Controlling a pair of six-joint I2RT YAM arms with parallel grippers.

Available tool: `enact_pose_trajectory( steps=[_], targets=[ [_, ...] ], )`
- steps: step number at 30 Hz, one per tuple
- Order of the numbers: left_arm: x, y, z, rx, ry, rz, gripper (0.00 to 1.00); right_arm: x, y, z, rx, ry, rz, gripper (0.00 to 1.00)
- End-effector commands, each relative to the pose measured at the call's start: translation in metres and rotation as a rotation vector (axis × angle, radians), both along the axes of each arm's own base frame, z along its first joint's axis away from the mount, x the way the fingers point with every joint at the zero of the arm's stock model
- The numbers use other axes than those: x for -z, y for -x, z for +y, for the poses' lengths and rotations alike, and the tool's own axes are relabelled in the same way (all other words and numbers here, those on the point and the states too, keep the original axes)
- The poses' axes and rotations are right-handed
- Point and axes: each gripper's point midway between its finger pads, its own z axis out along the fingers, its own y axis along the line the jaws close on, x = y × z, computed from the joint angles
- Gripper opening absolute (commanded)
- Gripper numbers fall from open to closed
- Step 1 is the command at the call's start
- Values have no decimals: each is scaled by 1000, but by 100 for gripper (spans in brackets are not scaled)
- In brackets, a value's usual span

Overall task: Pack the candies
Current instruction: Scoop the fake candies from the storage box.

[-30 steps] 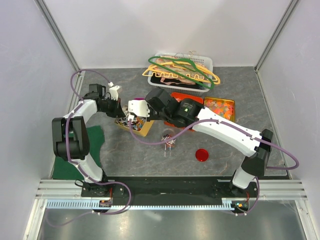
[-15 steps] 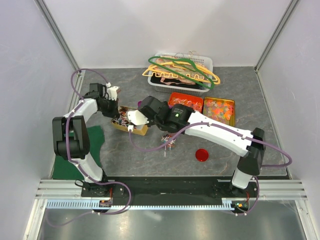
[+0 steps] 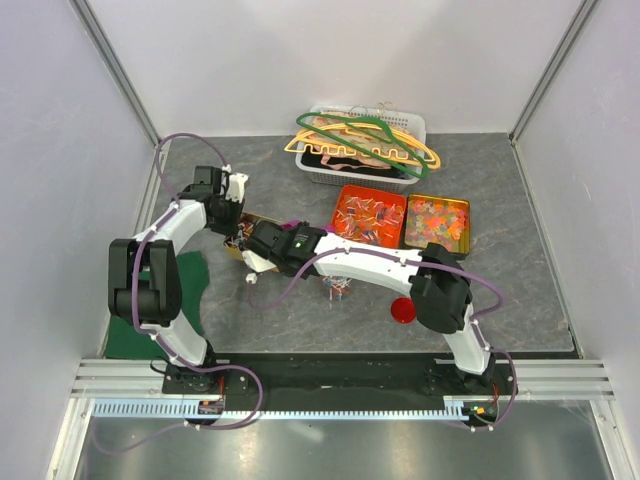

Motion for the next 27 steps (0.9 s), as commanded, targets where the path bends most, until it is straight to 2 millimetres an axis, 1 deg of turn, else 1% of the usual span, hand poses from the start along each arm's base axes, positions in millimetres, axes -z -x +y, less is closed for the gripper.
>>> enact_pose_trajectory(
  steps=[1,4,8,9,10,11,12,14,15,19,22,26,27],
  targets=[
    [-15,-9,0,-36,11,-66,2,-19,-5,18,-20,-33,-60,0],
    [-12,-8,0,-37,11,-60,2,2,-6,18,-15,9,-39,0],
    [-15,-9,2,-44,6,-72,2,23,3,19,-24,25,36,0],
    [-15,-9,3,-48,3,-77,2,23,6,22,-29,10,59,0],
    [-18,-10,3,-51,2,-89,2,30,10,27,-45,-9,108,0],
    [-19,-10,4,-54,-2,-96,2,34,16,25,-37,-6,146,0],
    [-19,-10,5,-55,-6,-98,2,30,17,30,-36,-27,162,0],
    [-20,-10,5,-57,-9,-107,2,43,24,33,-30,-24,225,0],
    [-21,-10,6,-59,-11,-110,2,43,24,36,-29,-38,235,0],
    [-24,-10,7,-66,-15,-122,2,62,29,41,-19,-49,289,0],
    [-30,-11,10,-77,-24,-149,2,75,33,44,-8,-50,320,0],
    [-38,-12,11,-88,-25,-181,2,85,32,46,21,-61,337,0],
    [-43,-12,12,-94,-26,-196,2,90,32,46,36,-65,343,0]
  ],
)
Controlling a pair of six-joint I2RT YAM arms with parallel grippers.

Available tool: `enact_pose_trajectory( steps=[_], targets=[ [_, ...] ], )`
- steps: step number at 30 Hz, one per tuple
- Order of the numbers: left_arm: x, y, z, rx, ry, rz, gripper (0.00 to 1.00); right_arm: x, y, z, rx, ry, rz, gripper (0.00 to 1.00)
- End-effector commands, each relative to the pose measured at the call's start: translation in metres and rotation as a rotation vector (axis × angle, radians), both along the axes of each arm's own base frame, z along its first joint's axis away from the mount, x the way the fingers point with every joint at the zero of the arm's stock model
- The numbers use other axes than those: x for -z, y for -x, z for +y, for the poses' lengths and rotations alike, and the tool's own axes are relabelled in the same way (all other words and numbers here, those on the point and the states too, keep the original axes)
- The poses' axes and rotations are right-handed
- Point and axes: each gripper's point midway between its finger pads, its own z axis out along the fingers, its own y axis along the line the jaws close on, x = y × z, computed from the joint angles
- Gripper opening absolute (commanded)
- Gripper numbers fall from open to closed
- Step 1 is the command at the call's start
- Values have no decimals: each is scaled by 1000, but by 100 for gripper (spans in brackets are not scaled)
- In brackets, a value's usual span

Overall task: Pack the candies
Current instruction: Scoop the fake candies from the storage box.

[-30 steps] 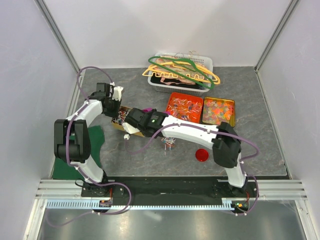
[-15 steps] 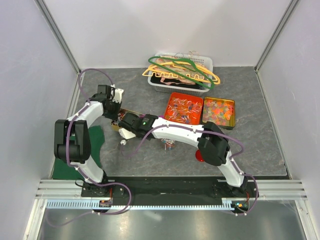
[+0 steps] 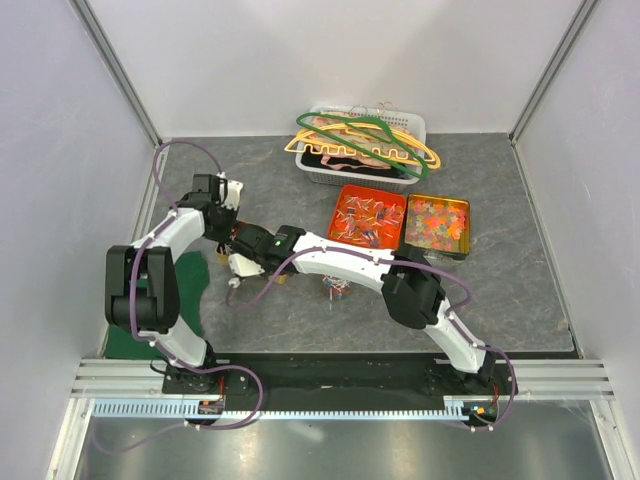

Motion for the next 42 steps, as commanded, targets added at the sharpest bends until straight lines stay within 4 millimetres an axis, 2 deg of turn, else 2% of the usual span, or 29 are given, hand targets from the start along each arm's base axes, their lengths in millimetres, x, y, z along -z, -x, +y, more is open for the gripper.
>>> enact_pose_trajectory(
  steps=[1,7,13,20,25,33,38,42],
  targets=[
    [-52,-27,-8,-29,60,-203,2,30,13,3,29,3,105,0],
    [-70,-28,-3,-46,41,-266,2,38,13,17,117,-87,149,0],
    [-78,-28,1,-60,27,-291,2,38,15,30,147,-136,165,0],
    [-77,-28,0,-60,32,-289,2,18,21,49,169,-230,167,0],
    [-77,-27,1,-65,29,-290,2,17,25,59,207,-282,178,0],
    [-79,-27,2,-68,28,-296,2,35,38,81,236,-335,179,0],
    [-78,-27,2,-71,28,-293,2,27,41,97,246,-392,159,0],
    [-77,-27,1,-68,30,-288,2,16,35,104,255,-439,113,0]
  ],
)
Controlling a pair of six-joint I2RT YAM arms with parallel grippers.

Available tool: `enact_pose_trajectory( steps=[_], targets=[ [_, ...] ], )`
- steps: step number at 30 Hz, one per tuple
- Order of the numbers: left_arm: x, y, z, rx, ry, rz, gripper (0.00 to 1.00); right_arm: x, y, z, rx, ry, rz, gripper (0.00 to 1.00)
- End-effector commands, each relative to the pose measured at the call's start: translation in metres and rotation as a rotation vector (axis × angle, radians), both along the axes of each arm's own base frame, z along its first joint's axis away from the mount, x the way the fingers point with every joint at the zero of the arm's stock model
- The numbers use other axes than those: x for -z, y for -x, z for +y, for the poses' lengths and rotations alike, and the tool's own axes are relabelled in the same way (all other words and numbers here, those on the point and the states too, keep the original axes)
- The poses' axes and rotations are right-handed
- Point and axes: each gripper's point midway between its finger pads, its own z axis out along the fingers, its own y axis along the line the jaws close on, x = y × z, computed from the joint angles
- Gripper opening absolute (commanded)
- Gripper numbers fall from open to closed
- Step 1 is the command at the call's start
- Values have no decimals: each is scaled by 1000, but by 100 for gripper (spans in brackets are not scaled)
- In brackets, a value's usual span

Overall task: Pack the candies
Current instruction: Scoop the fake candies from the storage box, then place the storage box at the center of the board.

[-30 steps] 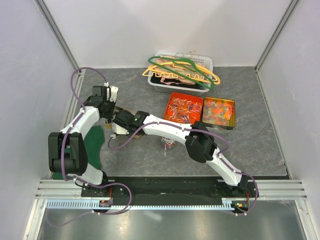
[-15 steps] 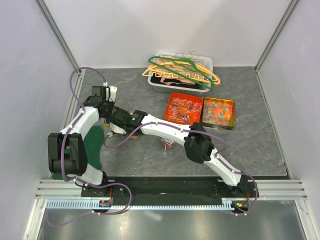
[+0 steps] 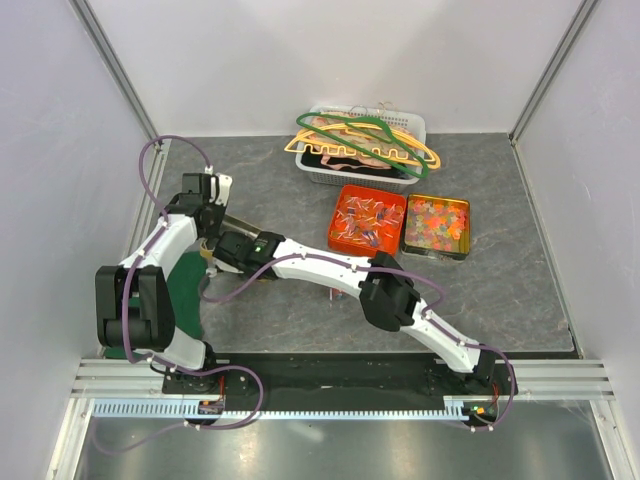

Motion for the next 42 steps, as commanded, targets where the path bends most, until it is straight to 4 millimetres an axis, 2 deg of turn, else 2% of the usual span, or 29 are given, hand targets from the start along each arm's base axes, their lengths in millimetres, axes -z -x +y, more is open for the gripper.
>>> enact_pose_trajectory(
  steps=[1,3,6,12,16,23,25,26,29,32,35,36,38,39,42],
  targets=[
    [-40,-25,-32,24,159,-169,2,-20,10,60,-23,-227,-46,0],
    [-38,-25,-33,24,162,-165,2,-26,-3,57,11,-220,-123,0],
    [-37,-24,-37,39,179,-159,2,-31,-7,58,17,-239,-154,0],
    [-32,-23,-47,75,225,-140,2,-36,-4,67,20,-301,-133,0],
    [-34,-20,-60,125,280,-140,2,-32,8,78,-8,-350,-60,0],
    [-25,-17,-70,159,326,-105,2,-45,30,98,-67,-455,67,0],
    [-22,-16,-72,165,336,-94,2,-46,37,99,-82,-470,99,0],
    [-21,-16,-73,169,339,-91,2,-52,42,102,-103,-491,122,0],
    [-20,-16,-74,169,342,-88,2,-54,44,100,-99,-498,136,0],
    [-18,-16,-75,172,347,-82,2,-54,30,94,-41,-486,65,0],
    [-18,-15,-74,174,344,-83,2,-55,6,80,31,-449,-51,0],
    [-18,-15,-74,175,345,-83,2,-50,-5,69,64,-420,-93,0],
    [-18,-15,-75,174,347,-81,2,-58,-14,65,77,-429,-143,0],
    [-17,-15,-75,176,350,-79,2,-58,-21,55,98,-405,-184,0],
    [-16,-15,-76,178,351,-75,2,-64,-27,47,82,-384,-222,0]
  ],
)
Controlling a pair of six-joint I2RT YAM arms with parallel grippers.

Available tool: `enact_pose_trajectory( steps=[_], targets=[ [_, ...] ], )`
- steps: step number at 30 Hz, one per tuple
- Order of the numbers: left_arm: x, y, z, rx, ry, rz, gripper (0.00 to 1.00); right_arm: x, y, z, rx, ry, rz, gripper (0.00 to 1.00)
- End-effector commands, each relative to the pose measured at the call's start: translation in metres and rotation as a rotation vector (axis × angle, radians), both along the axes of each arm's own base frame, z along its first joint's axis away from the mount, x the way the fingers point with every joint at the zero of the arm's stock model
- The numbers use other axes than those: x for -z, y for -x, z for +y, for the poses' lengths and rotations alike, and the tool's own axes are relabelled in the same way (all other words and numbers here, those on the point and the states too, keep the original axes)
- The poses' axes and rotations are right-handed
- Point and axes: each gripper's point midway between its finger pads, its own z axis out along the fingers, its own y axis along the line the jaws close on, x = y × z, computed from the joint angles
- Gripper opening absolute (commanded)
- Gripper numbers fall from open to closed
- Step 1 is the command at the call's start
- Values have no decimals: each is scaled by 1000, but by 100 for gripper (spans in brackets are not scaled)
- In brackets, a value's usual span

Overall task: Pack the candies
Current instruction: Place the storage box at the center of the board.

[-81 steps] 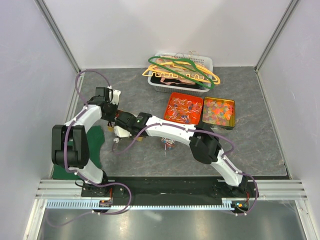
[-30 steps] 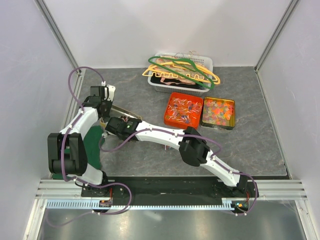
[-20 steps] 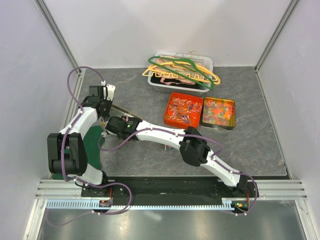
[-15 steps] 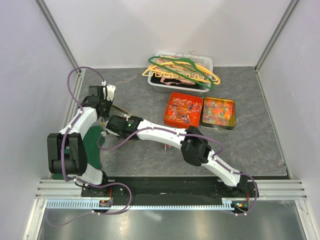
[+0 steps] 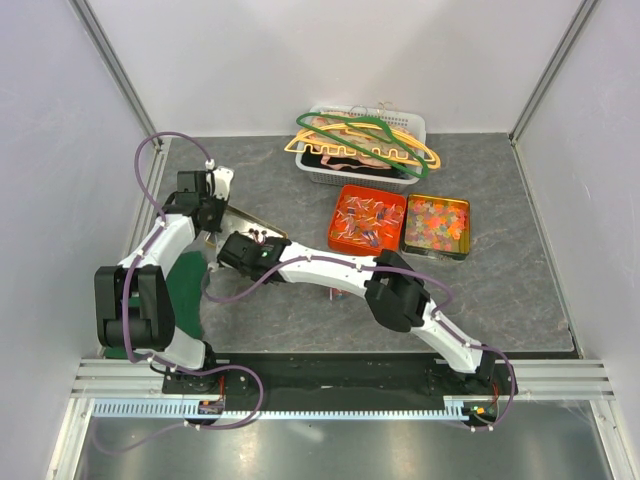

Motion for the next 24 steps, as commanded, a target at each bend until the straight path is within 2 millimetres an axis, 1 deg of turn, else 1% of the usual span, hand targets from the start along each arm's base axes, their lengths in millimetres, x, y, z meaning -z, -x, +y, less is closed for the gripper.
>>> enact_pose_trajectory(
  steps=[1,3,7,9,11,12,15,19,23,24],
  targets=[
    [-7,5,-62,88,269,18,2,-60,-22,45,-23,-269,-158,0],
    [-6,5,-61,88,265,22,2,-66,-20,41,-39,-270,-154,0],
    [-3,4,-59,77,257,27,2,-69,-14,33,-73,-220,-134,0],
    [-1,3,-57,69,247,31,2,-73,-13,28,-81,-209,-138,0],
    [0,3,-55,62,237,34,2,-73,-11,24,-85,-208,-132,0],
    [1,3,-54,59,237,34,2,-80,-10,23,-90,-217,-134,0],
    [2,3,-54,59,235,40,2,-82,-9,21,-93,-225,-129,0],
    [3,3,-53,53,230,39,2,-77,-4,20,-103,-217,-100,0],
    [2,4,-51,49,225,37,2,-72,-2,15,-108,-192,-88,0],
    [2,4,-52,51,225,37,2,-75,-3,12,-105,-195,-91,0]
  ],
)
